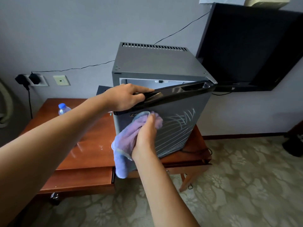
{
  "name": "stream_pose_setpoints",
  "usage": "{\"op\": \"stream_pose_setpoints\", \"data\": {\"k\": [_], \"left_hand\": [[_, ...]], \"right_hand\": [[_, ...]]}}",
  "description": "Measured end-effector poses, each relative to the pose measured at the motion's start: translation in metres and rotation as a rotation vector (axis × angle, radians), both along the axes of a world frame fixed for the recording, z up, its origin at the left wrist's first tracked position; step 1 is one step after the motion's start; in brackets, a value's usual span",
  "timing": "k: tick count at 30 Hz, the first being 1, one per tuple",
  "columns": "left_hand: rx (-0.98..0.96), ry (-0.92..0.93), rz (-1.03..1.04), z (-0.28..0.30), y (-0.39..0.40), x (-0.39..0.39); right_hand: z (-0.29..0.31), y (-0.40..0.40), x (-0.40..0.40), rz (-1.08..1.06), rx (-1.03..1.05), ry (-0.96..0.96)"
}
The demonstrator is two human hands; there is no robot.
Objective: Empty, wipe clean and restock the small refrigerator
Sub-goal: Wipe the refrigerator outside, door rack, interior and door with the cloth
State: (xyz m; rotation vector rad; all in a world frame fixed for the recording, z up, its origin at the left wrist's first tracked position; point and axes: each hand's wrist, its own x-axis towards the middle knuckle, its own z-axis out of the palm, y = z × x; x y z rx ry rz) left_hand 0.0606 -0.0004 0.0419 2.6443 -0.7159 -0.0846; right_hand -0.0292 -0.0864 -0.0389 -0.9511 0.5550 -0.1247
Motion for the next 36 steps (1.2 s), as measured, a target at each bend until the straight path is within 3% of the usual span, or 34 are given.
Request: {"op": "stream_pose_setpoints", "data": {"k": [5,10,13,22,29,34,36], "left_hand": [[0.005,0.033,-0.046,0.000,0.003,0.004],[0.153,-0.007,-0.064,0.003,0.001,0.010],[0.255,0.007,-0.063,0.010,-0.008,0.013],[0.230,-0.005,0.056,-0.002,-0.023,0.026],[0.245,-0.047,0.152,0.002,-0.030,0.029],[0.252,-0.065,0.187,0.002,-0.034,0.025],[0.260,-0.077,0.192,0.001,-0.034,0.024]], "right_hand": [[-0.015,-0.033,-0.029,0.143,-0.283,-0.099],[-0.061,-0.087,-0.060,0.080,-0.681,-0.070],[-0.069,-0.125,-0.068,0.006,-0.815,-0.063],[-0.044,-0.241,0.003,-0.131,-1.242,0.001],[-0.055,-0.248,0.059,-0.224,-1.145,0.003],[-0.069,-0.171,0.062,-0.317,-0.943,-0.069],[-0.076,-0.126,0.047,-0.298,-0.988,-0.196]]}}
